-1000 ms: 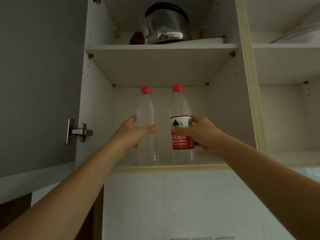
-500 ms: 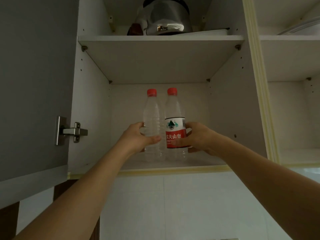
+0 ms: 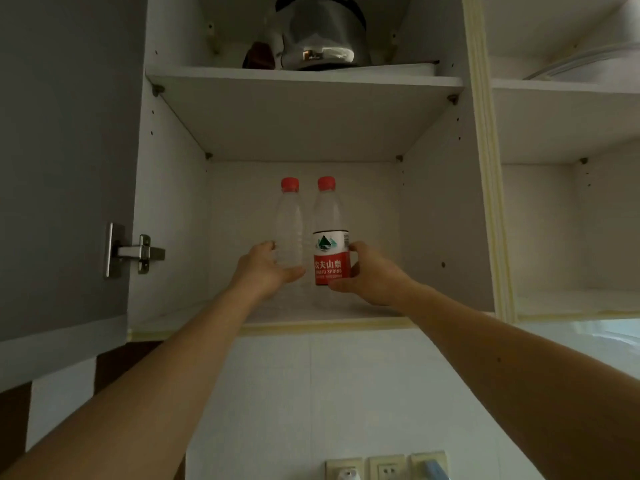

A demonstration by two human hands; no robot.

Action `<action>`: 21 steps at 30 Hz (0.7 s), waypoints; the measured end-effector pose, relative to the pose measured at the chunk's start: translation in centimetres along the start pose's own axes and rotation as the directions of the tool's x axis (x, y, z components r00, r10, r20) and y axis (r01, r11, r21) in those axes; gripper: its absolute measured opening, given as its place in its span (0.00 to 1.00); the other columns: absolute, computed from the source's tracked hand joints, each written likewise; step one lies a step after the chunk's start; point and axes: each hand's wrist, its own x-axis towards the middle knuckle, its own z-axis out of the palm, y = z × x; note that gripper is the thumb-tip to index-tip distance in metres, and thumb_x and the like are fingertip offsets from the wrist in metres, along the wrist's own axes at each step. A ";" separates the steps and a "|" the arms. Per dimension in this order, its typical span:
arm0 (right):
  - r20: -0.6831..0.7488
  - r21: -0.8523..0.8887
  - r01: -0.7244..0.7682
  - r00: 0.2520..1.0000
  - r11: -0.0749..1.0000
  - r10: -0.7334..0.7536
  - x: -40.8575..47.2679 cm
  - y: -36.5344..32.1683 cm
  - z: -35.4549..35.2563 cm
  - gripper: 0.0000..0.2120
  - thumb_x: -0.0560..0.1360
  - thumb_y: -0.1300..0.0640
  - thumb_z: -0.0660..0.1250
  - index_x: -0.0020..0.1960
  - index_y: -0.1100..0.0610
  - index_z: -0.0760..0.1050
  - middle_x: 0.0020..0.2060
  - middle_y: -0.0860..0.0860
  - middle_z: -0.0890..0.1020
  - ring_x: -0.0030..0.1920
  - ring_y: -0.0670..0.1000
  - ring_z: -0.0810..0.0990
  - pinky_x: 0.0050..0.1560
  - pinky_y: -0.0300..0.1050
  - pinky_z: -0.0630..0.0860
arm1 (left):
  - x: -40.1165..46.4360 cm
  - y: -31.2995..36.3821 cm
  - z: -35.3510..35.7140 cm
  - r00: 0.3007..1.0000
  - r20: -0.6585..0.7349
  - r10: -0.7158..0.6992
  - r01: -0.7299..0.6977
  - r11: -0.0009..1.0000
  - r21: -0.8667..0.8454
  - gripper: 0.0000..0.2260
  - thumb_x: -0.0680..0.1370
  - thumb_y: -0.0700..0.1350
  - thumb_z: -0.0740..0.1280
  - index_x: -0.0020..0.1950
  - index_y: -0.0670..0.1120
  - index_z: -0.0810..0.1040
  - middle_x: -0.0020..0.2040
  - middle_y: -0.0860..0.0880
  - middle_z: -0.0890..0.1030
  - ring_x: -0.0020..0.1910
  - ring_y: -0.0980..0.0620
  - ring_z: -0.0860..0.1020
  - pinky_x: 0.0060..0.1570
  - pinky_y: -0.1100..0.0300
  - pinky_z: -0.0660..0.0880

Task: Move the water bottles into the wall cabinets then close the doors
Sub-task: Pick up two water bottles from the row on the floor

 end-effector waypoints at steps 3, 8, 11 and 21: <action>-0.143 -0.212 0.107 0.980 0.971 -0.139 -3.0 -0.4 -1.1 0.35 0.76 0.45 0.73 0.77 0.52 0.61 0.63 0.54 0.75 0.58 0.52 0.76 0.57 0.47 0.75 | -1.9 1.2 -0.6 0.997 -0.059 -0.041 0.045 0.996 0.073 0.36 0.74 0.55 0.77 0.76 0.44 0.69 0.67 0.42 0.78 0.63 0.43 0.78 0.65 0.52 0.75; -0.205 -0.326 0.175 0.946 0.929 -0.250 -10.5 0.6 -5.6 0.27 0.80 0.48 0.67 0.76 0.53 0.65 0.70 0.53 0.71 0.68 0.55 0.74 0.67 0.54 0.74 | -8.5 6.2 0.5 0.954 -0.233 0.187 -0.181 0.982 0.051 0.18 0.77 0.54 0.73 0.63 0.47 0.78 0.51 0.49 0.82 0.47 0.50 0.81 0.50 0.55 0.78; -0.214 -0.325 0.202 0.936 0.924 -0.280 -16.6 2.1 -8.3 0.24 0.81 0.50 0.65 0.75 0.54 0.67 0.69 0.52 0.72 0.70 0.54 0.71 0.68 0.51 0.71 | -14.3 9.3 3.2 0.901 -0.238 0.363 -0.373 0.928 0.002 0.10 0.79 0.51 0.71 0.55 0.46 0.81 0.42 0.52 0.82 0.40 0.50 0.82 0.46 0.48 0.81; -0.197 -0.116 0.020 0.979 0.993 -0.043 -39.6 14.0 -12.7 0.18 0.79 0.54 0.68 0.68 0.56 0.75 0.60 0.51 0.78 0.61 0.49 0.77 0.64 0.47 0.74 | -34.7 11.8 19.0 0.979 -0.041 0.199 -0.203 0.970 -0.136 0.16 0.82 0.57 0.64 0.42 0.48 0.80 0.33 0.52 0.82 0.29 0.60 0.79 0.33 0.63 0.74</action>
